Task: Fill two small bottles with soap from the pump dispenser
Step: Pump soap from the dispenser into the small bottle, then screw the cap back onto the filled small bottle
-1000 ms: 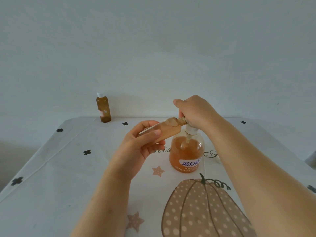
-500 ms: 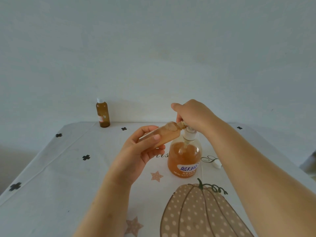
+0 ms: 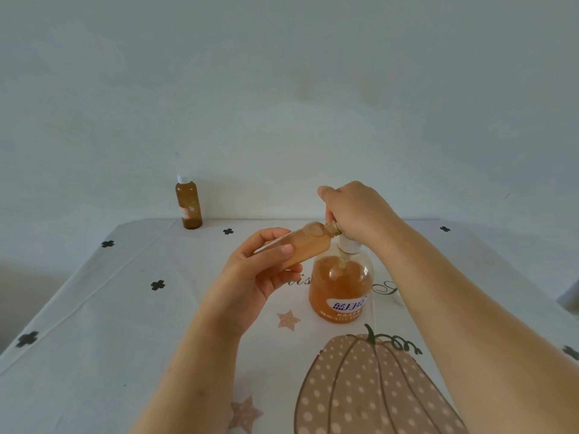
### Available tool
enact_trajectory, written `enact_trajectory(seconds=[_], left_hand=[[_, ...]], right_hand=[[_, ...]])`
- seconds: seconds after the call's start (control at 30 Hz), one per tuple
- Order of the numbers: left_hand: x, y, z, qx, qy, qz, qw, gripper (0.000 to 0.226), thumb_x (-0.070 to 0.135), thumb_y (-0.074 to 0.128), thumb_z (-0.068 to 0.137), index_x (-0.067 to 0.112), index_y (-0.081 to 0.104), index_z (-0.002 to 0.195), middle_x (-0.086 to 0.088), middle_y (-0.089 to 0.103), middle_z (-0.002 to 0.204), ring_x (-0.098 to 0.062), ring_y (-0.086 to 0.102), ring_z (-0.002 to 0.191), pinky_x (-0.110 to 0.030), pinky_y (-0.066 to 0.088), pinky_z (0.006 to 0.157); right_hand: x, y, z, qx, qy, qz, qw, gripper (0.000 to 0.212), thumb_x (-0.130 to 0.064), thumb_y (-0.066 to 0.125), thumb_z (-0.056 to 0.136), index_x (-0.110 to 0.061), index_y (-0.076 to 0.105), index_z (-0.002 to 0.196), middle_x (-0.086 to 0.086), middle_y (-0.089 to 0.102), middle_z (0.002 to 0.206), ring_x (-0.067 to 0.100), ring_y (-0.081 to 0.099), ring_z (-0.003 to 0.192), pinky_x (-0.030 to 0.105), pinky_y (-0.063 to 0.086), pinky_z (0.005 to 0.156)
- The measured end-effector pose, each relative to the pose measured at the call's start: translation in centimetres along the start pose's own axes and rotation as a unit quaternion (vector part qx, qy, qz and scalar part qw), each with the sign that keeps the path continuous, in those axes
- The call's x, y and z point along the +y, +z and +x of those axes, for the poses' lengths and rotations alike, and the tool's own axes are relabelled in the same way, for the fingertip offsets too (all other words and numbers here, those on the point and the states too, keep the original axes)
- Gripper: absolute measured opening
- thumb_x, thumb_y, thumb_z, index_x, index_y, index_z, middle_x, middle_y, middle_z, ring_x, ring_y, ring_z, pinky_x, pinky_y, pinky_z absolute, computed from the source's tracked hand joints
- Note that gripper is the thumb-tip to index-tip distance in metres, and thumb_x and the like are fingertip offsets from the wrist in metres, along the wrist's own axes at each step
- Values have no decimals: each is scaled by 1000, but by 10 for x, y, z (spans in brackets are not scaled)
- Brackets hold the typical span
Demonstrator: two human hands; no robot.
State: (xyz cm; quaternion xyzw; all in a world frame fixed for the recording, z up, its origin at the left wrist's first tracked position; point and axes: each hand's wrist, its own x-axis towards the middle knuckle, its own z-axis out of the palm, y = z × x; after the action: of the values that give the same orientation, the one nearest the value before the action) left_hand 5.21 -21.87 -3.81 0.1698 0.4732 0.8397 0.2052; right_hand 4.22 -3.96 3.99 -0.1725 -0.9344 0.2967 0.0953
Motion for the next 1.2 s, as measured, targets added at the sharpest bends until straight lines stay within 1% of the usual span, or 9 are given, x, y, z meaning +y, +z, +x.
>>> enact_trajectory(seconds=[0.3, 0.43, 0.47, 0.57, 0.77, 0.87, 0.97, 1.07, 1.2], left_hand=[[-1, 2, -3, 2, -3, -8, 1000, 30, 9, 69, 74, 8, 65, 104, -10, 70, 90, -22, 68, 72, -27, 57, 64], [0, 2, -3, -3, -2, -10, 1000, 30, 9, 70, 74, 8, 65, 104, -11, 69, 91, -23, 68, 74, -27, 57, 66], [0, 2, -3, -3, -1, -10, 1000, 31, 9, 70, 74, 8, 65, 105, -10, 70, 91, -24, 68, 75, -27, 58, 67], [1, 1, -4, 2, 3, -8, 1000, 33, 10, 71, 74, 8, 64, 107, -10, 70, 92, -23, 69, 76, -27, 58, 67], [1, 0, -5, -1, 8, -30, 1000, 29, 9, 69, 74, 10, 65, 103, -10, 69, 92, -23, 68, 76, -27, 57, 66], [2, -1, -5, -4, 6, -59, 998, 31, 9, 67, 75, 9, 64, 106, -9, 70, 95, -22, 68, 76, -27, 58, 68], [5, -1, -5, 3, 11, -70, 997, 29, 10, 66, 76, 10, 64, 105, -9, 70, 97, -20, 69, 75, -25, 58, 67], [11, 1, -10, 11, 23, -72, 997, 25, 13, 66, 77, 12, 65, 102, -6, 69, 92, -17, 68, 73, -23, 56, 65], [13, 6, -24, 24, 36, -90, 995, 28, 14, 66, 77, 12, 63, 104, -5, 70, 89, -17, 68, 71, -22, 56, 63]], right_hand=[[-4, -4, -6, 1, 12, 11, 1000, 48, -38, 43, 98, 1, 71, 99, 5, 56, 72, 23, 51, 64, 34, 41, 65], [-6, -13, -10, 16, 1, 29, 999, 43, -34, 45, 98, -8, 71, 76, -8, 53, 45, 19, 49, 52, 30, 42, 61], [-7, -14, -11, 24, -11, 34, 999, 45, -34, 45, 99, -10, 70, 70, -8, 54, 45, 19, 50, 51, 30, 44, 61], [-8, -17, -13, 50, -41, 58, 996, 51, -37, 42, 101, -12, 70, 67, 1, 64, 67, 20, 54, 56, 33, 48, 65], [-9, -22, -18, 111, -39, 101, 988, 53, -37, 36, 104, -16, 67, 66, -1, 63, 65, 21, 60, 63, 34, 50, 67], [-8, -24, -24, 133, -43, 106, 985, 47, -37, 39, 104, -12, 69, 77, 1, 66, 69, 22, 62, 67, 33, 49, 67], [-5, -24, -32, 158, -71, 108, 979, 37, -34, 45, 103, -5, 68, 95, 13, 70, 88, 19, 58, 71, 31, 44, 64], [-1, -24, -46, 177, -97, 116, 973, 22, -30, 50, 102, -15, 65, 96, 2, 67, 90, 15, 60, 78, 29, 46, 65], [5, -19, -73, 222, -136, 135, 956, 12, -29, 53, 100, -21, 62, 103, -7, 62, 104, 13, 57, 102, 30, 48, 80]])
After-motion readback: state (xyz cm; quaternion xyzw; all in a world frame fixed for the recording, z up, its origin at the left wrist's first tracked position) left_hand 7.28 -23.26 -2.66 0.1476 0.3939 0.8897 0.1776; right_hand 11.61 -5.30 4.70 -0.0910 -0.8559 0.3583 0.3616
